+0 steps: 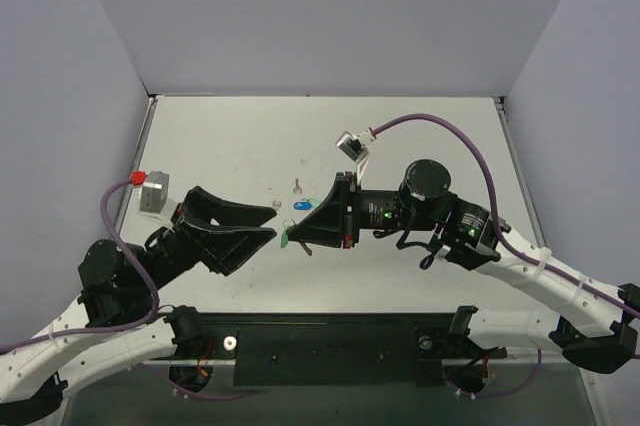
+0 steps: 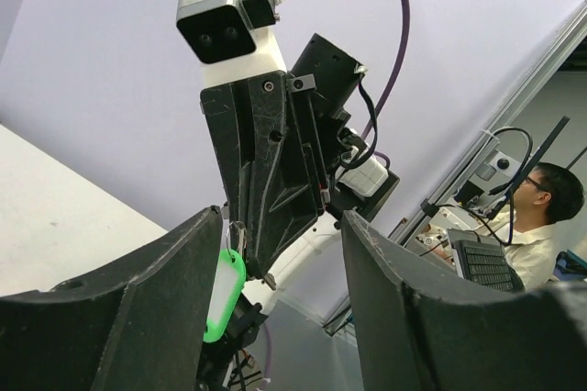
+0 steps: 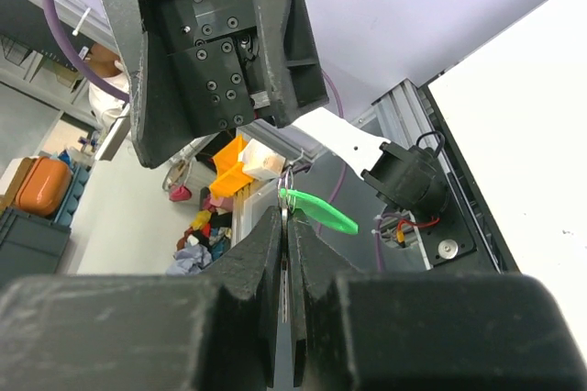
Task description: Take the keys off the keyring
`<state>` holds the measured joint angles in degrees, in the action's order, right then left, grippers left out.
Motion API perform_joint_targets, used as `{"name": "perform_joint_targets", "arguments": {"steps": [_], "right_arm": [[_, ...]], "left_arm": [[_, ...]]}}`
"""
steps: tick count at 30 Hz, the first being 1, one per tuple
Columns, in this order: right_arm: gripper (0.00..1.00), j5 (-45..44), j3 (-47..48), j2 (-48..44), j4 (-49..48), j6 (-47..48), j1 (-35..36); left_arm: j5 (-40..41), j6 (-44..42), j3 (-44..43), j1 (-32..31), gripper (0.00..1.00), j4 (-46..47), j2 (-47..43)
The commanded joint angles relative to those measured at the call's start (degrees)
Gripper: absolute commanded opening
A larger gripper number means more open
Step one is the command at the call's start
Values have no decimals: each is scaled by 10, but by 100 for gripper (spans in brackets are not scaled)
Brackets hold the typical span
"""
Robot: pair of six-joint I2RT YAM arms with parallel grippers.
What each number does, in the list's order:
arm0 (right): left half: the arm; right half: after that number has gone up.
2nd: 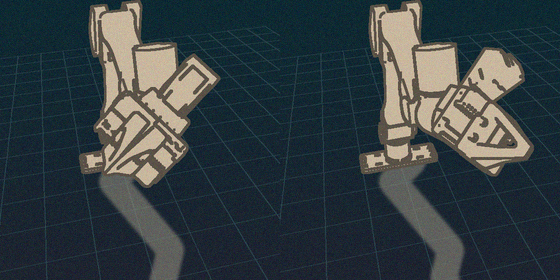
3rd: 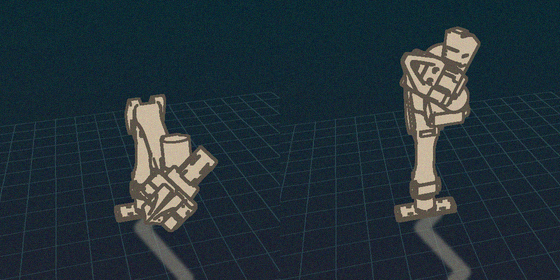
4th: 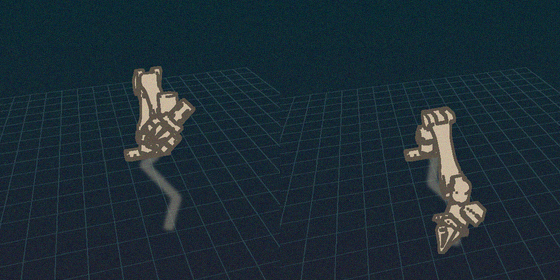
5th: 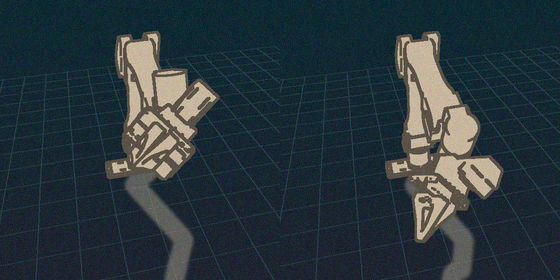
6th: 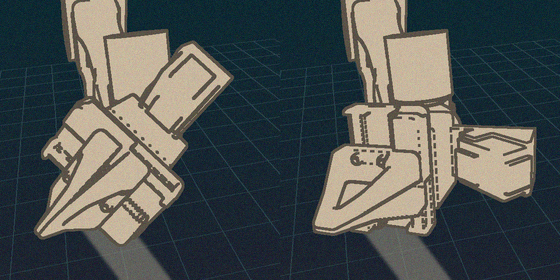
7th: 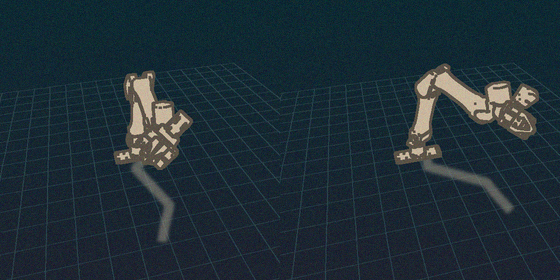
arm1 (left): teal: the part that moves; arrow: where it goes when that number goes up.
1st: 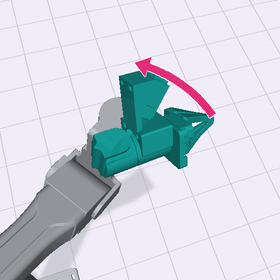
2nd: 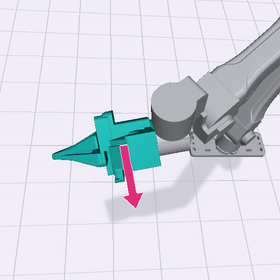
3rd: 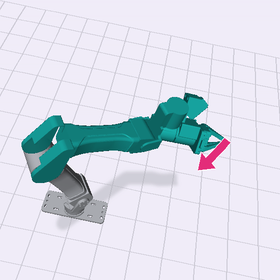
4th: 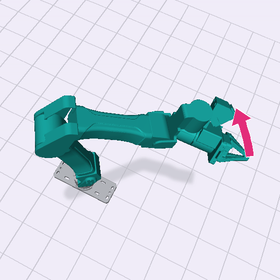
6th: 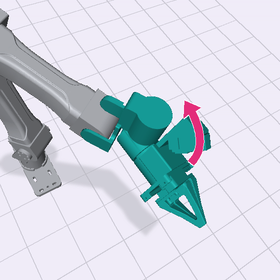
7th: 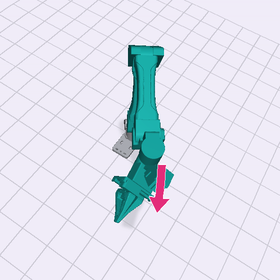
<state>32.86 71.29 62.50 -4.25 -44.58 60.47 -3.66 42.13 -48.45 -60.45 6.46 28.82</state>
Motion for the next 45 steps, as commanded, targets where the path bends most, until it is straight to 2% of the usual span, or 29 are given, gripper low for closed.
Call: {"name": "perform_joint_targets", "arguments": {"steps": [1, 13, 19, 26, 28, 29, 31, 38, 45], "right_arm": [[0, -9, 3, -16, -73, -16, 5], [0, -1, 12, -9, -72, -18, 10], [0, 0, 19, -5, -70, -17, 12], [0, 3, 19, -2, -69, -17, 13], [0, 4, 19, 0, -69, -16, 13], [0, 3, 19, 0, -70, -16, 13], [0, 3, 17, -1, -70, -16, 14], [0, 6, 19, -4, -50, -4, 14], [0, 18, 51, -4, 28, 38, 15]], "left_arm": [[1, -12, -2, -2, 62, 26, 2], [7, -19, -5, -2, 57, 14, 25], [0, -19, -11, -2, 47, 12, 34], [1, -20, -16, -2, 27, 8, 37], [2, -17, -16, -2, 20, 9, 40], [3, -16, -17, -2, 10, 8, 40], [5, -13, -17, -2, 0, 7, 43], [-6, -15, -31, -2, 0, -24, 48], [-53, -34, -72, -2, 0, -105, 60]]}}
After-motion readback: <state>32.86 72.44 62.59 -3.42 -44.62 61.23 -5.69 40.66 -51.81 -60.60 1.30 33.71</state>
